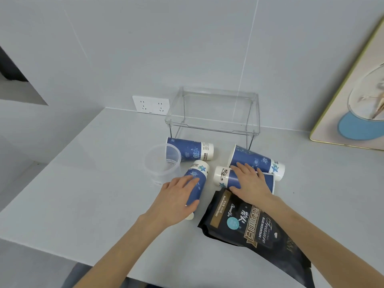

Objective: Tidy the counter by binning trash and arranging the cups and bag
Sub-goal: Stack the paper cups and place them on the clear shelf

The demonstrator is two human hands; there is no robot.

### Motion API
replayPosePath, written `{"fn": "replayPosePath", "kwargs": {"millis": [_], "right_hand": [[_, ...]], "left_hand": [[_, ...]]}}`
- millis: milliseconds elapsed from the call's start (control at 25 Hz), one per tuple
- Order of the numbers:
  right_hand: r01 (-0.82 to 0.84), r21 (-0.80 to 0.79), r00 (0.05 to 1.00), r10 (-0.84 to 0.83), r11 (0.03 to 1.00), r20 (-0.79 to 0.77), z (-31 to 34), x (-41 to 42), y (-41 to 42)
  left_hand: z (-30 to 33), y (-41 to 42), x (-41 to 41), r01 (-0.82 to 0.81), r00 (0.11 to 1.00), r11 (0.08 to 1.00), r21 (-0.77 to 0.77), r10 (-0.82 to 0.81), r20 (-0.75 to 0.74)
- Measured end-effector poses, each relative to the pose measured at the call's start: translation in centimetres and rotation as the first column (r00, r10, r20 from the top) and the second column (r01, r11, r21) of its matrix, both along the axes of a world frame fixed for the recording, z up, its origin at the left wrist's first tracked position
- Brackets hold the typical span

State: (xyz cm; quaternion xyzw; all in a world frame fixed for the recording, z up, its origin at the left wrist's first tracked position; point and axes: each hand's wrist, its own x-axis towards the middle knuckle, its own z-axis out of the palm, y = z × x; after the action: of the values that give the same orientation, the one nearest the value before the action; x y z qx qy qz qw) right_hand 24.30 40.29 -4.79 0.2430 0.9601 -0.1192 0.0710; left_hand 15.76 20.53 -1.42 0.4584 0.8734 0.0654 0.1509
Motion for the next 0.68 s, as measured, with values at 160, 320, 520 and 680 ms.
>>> {"fn": "replayPosePath", "kwargs": {"millis": [160,320,520,680], "right_hand": [[0.009,0.042,1.000,-0.009,0.999,-0.003,-0.9,0.3,1.0],[0.004,0.067,1.000,-0.003,0.998,-0.007,-1.2,0.4,1.2],[-0.011,0.086,1.000,0.011,0.996,0.007,-0.8,0.2,1.3],[-0.021,0.101,1.000,0.023,0.995,-0.012,1.2,0.4,1.8]], "left_hand": [[-1.9,0.1,-0.3,0.040,0.999,0.989,-0.146,-0.037,0.024],[-3.0,0.0,-1.2,0.075,0.996,0.980,-0.182,-0.066,0.053],[-2.6,0.5,-1.3,-0.001,0.999,0.992,-0.127,0.007,0.047],[-1.8,1.3,-1.4,-0.015,1.000,0.990,-0.142,0.014,-0.007]]}}
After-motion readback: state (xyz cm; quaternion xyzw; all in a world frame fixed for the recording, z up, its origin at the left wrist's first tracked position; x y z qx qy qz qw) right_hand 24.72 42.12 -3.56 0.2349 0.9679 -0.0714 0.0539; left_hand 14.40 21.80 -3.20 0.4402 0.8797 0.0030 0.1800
